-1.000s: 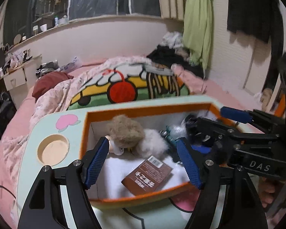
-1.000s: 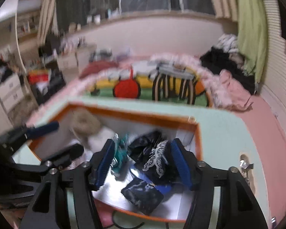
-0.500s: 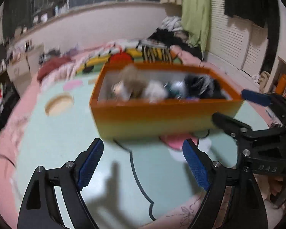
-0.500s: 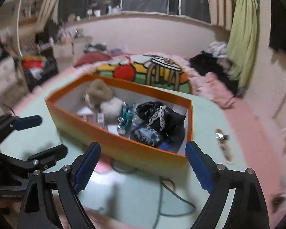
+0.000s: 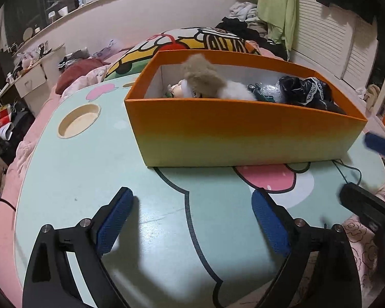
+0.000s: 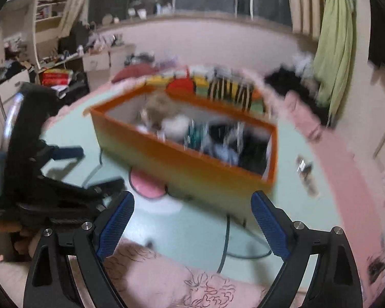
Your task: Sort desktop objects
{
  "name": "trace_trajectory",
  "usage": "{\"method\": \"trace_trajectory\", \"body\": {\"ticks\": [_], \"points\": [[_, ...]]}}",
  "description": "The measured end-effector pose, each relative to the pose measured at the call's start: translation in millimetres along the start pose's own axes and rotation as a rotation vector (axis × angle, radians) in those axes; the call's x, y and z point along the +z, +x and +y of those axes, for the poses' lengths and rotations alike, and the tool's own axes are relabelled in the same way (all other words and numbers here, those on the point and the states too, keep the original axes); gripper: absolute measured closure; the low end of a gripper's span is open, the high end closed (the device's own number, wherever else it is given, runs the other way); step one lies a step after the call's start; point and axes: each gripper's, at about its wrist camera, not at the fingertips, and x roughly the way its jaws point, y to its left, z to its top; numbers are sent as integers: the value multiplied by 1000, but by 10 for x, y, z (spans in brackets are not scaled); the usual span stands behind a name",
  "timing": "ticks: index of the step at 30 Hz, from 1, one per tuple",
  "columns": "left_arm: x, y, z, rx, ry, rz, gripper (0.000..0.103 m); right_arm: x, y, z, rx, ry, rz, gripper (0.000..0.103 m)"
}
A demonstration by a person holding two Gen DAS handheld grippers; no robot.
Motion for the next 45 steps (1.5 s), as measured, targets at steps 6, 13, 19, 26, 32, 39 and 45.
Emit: {"method": "trace_trajectory", "body": {"ticks": [6,13,19,26,32,39,45], "points": [[5,15,-3,-1,0,-2,9,203,318,-266,84,148,48,30],[7,18,1,-1,-1,-1,9,60,216,-188,-10,121,54,32],[24,47,-24,-12,18,15,1,-94,331,-298,-52,143,140,0],[30,18,-70,-35,37,20,0,-92,263,-306,-46,136,138,0],[162,94,17,50,-61,67,0,-70,388,-242,-14,97,139,0],[139,97,4,35,-44,52,0,-77,390,-231,-10,98,139,0],[127,103,-14,34,-43,50,0,-77,388,-220,-11,98,138,0]]}}
